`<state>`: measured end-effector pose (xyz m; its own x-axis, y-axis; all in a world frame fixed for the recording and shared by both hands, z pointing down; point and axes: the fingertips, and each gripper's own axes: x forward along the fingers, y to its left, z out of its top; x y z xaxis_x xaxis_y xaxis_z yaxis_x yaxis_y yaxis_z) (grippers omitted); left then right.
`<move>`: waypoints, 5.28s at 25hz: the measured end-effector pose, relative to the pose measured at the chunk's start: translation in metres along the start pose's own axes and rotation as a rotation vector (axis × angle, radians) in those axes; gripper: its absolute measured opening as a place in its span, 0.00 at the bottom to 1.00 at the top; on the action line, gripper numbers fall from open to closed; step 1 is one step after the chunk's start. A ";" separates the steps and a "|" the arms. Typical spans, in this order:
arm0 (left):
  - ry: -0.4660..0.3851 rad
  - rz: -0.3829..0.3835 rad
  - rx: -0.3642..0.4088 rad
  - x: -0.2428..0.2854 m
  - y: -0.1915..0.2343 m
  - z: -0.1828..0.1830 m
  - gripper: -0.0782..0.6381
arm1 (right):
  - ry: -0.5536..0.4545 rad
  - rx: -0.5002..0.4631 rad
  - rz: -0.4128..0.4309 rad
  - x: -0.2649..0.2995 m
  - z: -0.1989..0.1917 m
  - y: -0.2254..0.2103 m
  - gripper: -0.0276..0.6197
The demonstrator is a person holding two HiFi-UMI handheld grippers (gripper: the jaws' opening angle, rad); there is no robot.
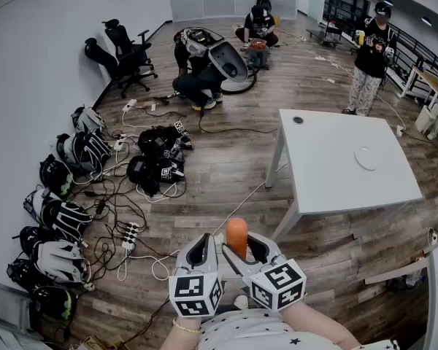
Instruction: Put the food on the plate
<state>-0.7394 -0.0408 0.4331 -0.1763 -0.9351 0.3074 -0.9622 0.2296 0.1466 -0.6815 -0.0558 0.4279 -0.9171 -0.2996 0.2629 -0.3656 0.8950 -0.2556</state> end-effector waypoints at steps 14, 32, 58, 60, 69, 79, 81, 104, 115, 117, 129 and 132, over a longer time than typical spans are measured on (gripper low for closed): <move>0.017 -0.079 0.043 0.022 -0.045 0.001 0.12 | -0.037 0.033 -0.094 -0.034 0.001 -0.041 0.38; 0.082 -0.604 0.180 0.027 -0.370 -0.038 0.12 | -0.150 0.162 -0.649 -0.323 -0.035 -0.194 0.38; 0.208 -1.292 0.429 -0.128 -0.789 -0.173 0.12 | -0.376 0.389 -1.310 -0.752 -0.162 -0.245 0.38; 0.218 -1.349 0.453 -0.136 -0.814 -0.184 0.12 | -0.400 0.413 -1.371 -0.777 -0.173 -0.246 0.38; 0.245 -1.537 0.497 -0.161 -0.957 -0.231 0.12 | -0.407 0.456 -1.575 -0.902 -0.215 -0.283 0.38; 0.265 -1.634 0.497 -0.160 -1.123 -0.250 0.12 | -0.374 0.498 -1.683 -1.043 -0.229 -0.368 0.38; 0.271 -1.637 0.493 -0.155 -1.147 -0.255 0.12 | -0.351 0.509 -1.685 -1.063 -0.235 -0.387 0.38; 0.318 -1.589 0.479 -0.114 -1.292 -0.303 0.12 | 0.100 0.596 -1.470 -1.212 -0.317 -0.588 0.38; 0.357 -1.499 0.476 -0.096 -1.320 -0.324 0.12 | 0.499 0.679 -1.227 -1.220 -0.383 -0.681 0.38; 0.362 -1.496 0.482 -0.097 -1.322 -0.327 0.12 | 0.536 0.712 -1.196 -1.219 -0.393 -0.690 0.38; 0.359 -1.497 0.512 -0.098 -1.321 -0.326 0.12 | 0.594 0.795 -1.170 -1.219 -0.417 -0.711 0.38; 0.373 -1.489 0.504 -0.095 -1.317 -0.325 0.12 | 0.557 0.801 -1.202 -1.218 -0.417 -0.712 0.38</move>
<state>0.6120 -0.1661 0.5165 0.9137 -0.1044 0.3927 -0.2049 -0.9529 0.2237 0.7620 -0.1903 0.6772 0.0755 -0.3683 0.9266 -0.9720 -0.2344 -0.0140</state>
